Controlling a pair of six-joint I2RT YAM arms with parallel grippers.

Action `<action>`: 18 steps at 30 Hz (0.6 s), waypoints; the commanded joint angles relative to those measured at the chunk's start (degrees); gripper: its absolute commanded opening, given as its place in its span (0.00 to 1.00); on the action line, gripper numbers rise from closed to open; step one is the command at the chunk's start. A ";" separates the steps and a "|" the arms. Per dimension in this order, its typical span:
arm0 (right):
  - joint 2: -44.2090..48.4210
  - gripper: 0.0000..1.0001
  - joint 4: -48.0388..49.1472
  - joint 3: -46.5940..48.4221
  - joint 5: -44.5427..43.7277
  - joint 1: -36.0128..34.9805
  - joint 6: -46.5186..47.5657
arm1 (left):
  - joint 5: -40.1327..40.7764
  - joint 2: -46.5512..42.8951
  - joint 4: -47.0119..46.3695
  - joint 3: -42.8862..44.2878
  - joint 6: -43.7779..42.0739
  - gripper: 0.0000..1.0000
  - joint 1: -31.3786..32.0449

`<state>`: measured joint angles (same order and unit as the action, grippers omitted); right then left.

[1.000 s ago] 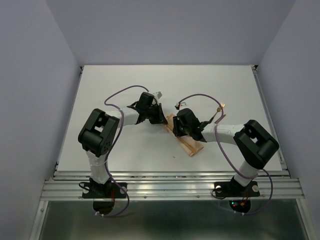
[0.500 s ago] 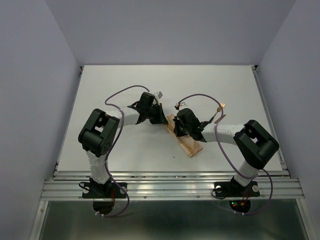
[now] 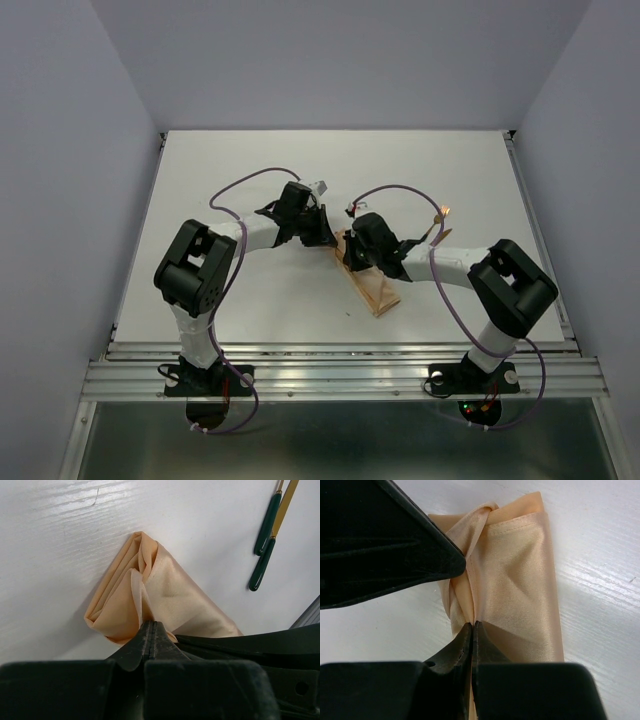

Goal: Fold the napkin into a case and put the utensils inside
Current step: Grasp the top corner of the smaller rectangle folded napkin from the folded napkin.

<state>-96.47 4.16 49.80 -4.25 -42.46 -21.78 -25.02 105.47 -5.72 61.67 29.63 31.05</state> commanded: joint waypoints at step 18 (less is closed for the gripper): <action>-2.50 0.01 4.54 2.67 3.72 -0.52 0.60 | -1.53 -0.44 0.71 4.07 -0.36 0.00 0.86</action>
<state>-98.21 4.73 51.75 -1.43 -42.46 -21.61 -25.06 105.49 -5.21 62.94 29.63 31.16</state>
